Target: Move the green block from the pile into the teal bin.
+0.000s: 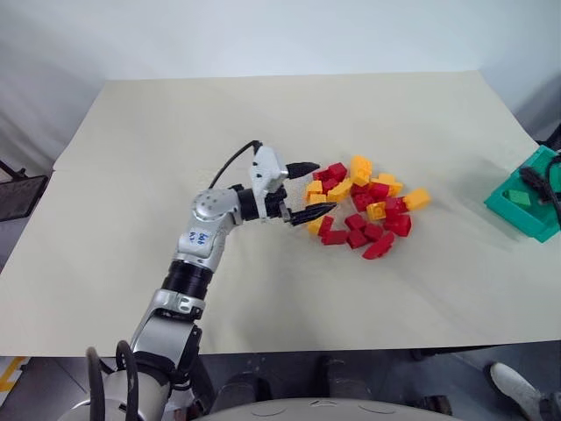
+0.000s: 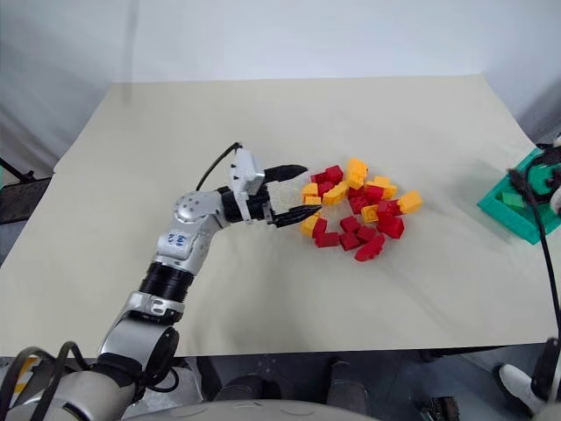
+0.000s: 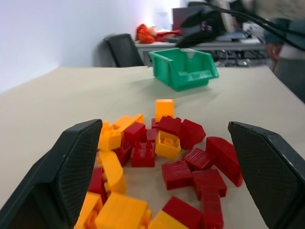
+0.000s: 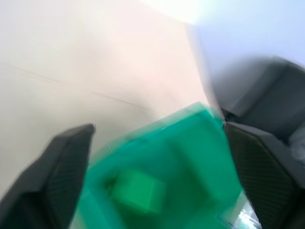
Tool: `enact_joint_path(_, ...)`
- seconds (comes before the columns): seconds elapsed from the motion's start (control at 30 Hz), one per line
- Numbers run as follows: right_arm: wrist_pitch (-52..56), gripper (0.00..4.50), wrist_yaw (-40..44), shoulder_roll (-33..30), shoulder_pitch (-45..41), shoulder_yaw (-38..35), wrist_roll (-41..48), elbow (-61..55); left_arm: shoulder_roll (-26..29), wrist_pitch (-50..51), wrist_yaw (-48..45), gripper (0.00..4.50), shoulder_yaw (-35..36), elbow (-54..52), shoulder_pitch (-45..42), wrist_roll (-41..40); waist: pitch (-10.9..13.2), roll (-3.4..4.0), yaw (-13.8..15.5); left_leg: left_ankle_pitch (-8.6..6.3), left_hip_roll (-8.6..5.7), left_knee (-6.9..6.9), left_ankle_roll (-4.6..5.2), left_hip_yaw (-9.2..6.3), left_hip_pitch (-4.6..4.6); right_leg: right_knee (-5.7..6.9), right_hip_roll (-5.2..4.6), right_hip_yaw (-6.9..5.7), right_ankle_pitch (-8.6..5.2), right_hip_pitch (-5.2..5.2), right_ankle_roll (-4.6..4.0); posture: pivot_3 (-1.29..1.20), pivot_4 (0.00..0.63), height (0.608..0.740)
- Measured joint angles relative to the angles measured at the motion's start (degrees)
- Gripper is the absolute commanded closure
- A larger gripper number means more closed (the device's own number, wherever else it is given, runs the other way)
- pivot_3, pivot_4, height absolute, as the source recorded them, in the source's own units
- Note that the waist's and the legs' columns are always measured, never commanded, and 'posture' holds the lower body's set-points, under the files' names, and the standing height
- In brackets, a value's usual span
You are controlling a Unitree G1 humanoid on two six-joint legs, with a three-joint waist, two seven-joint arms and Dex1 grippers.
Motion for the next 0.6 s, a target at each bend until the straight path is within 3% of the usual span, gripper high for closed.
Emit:
enact_joint_path(0.2, 3.18, 0.02, 15.50, 0.01, 8.71, 0.05, 9.48, -11.88, 11.35, 5.98, -3.51, 0.00, 4.74, -9.15, 12.19, -4.07, 0.00, 0.00, -0.12, -0.01, 0.02, 0.18, -0.02, 0.07, 0.07, 0.06, -0.01, 0.10, 0.08, 0.01, -0.12, 0.00, 0.150, 0.740)
enact_joint_path(0.47, -12.50, 0.02, 31.12, 1.63, 10.17, 4.48, 9.41, -3.56, 23.00, 4.57, -6.80, 0.00, 14.30, -9.12, 22.93, -6.19, 0.01, -0.04, -0.33, -0.09, 0.02, 0.14, -0.04, 0.08, 0.13, 0.02, -0.07, 0.06, 0.11, 0.02, -0.14, 0.00, 0.150, 0.740)
enact_joint_path(0.6, -15.98, 0.02, 32.82, 1.63, 7.47, 5.75, 8.50, 0.23, 24.09, 2.37, -7.44, 0.00, 16.16, -7.80, 24.64, -6.23, 0.02, -0.03, -0.21, -0.09, 0.03, 0.18, -0.04, 0.13, 0.12, 0.09, -0.11, 0.07, 0.11, -0.03, -0.16, 0.00, 0.150, 0.740)
